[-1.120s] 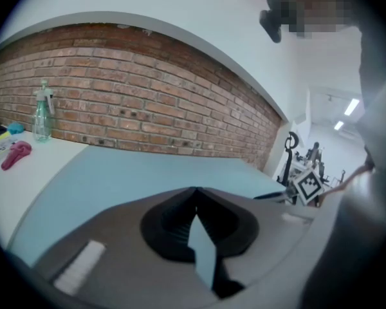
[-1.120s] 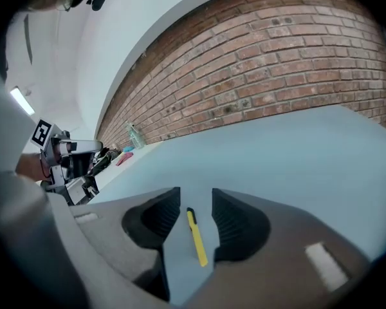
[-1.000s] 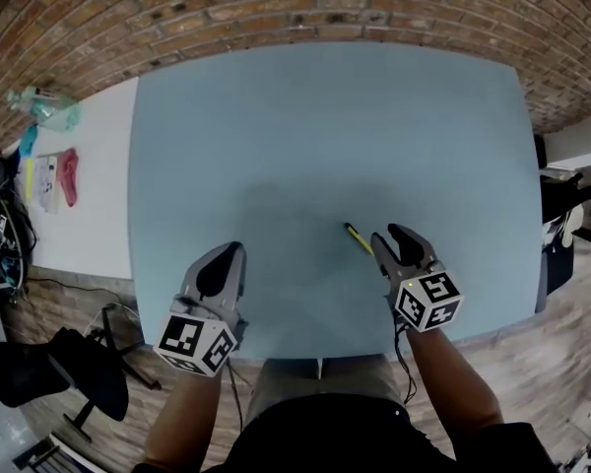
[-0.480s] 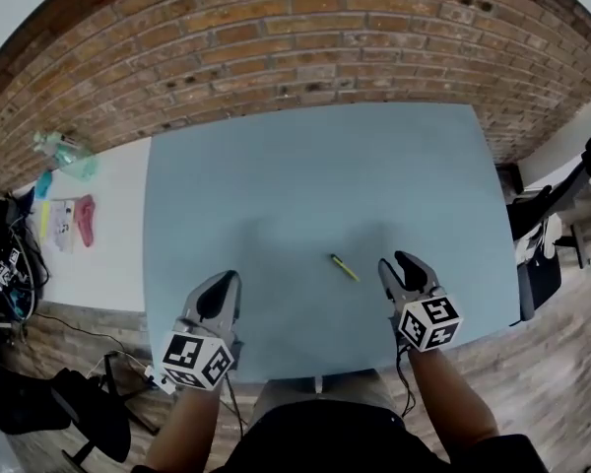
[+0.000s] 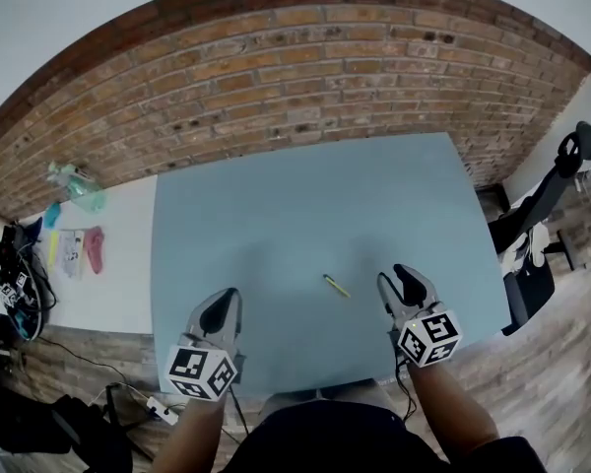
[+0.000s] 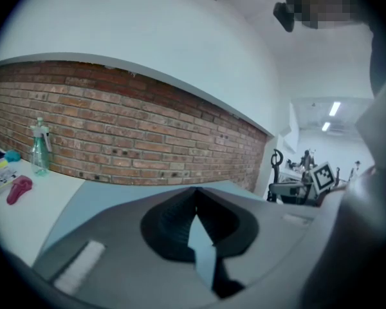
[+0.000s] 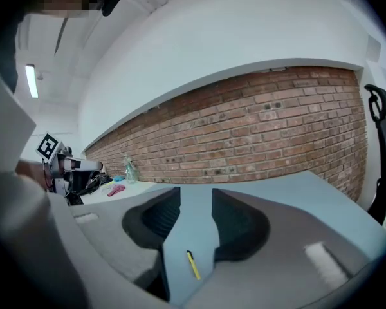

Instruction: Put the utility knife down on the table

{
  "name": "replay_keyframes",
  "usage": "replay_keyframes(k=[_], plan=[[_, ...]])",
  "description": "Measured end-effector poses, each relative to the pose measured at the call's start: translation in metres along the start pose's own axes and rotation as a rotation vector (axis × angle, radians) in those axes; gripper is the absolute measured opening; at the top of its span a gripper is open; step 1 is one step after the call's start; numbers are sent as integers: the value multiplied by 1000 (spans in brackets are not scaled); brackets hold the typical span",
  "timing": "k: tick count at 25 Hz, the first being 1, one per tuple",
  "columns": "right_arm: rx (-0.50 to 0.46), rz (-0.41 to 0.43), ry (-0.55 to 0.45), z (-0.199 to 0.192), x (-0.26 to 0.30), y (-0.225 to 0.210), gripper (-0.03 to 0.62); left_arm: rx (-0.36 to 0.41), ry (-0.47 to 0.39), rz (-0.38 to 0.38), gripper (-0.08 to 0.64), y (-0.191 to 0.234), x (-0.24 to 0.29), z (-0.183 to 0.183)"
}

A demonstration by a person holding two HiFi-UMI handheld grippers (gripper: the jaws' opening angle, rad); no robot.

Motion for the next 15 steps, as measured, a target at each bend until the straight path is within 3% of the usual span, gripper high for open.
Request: replay_keyframes(k=[3, 13, 15], plan=[[-29, 12, -45, 8, -9, 8, 153, 3, -25, 3, 3, -1, -8, 5], [-120, 20, -109, 23, -25, 22, 3, 5, -59, 23, 3, 8, -22, 13], [-149, 29, -120, 24, -27, 26, 3, -1, -58, 17, 3, 8, -21, 14]])
Point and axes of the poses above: the fingertips, and each gripper's own axes: x forward along the fingers, y to its left, z out of its top, the point moved 10 cm from there along -x, backward along the fingers, and after that the axes turned 13 degrees about z, right-handed, at the moved point
